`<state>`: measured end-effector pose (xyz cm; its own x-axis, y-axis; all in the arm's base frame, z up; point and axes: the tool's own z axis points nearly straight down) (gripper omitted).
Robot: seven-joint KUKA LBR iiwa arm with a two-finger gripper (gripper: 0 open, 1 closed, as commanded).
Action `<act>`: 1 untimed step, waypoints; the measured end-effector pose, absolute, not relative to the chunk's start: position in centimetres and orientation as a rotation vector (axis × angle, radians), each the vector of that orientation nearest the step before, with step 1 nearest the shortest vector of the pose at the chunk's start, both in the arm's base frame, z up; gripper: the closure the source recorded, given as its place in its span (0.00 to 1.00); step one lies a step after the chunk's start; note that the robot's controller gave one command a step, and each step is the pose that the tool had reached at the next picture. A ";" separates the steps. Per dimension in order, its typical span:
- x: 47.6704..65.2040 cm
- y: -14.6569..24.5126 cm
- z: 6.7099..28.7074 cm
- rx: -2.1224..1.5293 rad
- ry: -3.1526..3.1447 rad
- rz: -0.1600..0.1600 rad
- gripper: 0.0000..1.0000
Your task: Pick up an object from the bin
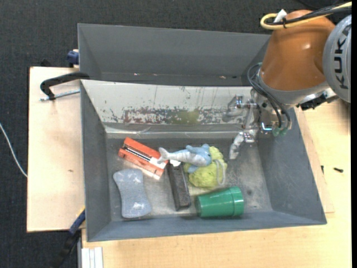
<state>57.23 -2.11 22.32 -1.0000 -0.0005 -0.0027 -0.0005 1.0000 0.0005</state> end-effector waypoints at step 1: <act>57.2 -2.1 22.3 -0.001 3.139 0.001 0.00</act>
Offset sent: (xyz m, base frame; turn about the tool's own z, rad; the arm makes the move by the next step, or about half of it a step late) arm -0.0774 0.0018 -0.1099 -0.1177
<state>57.23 -2.11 22.32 -1.0000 -0.0006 -0.0027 -0.0006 1.0000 0.0006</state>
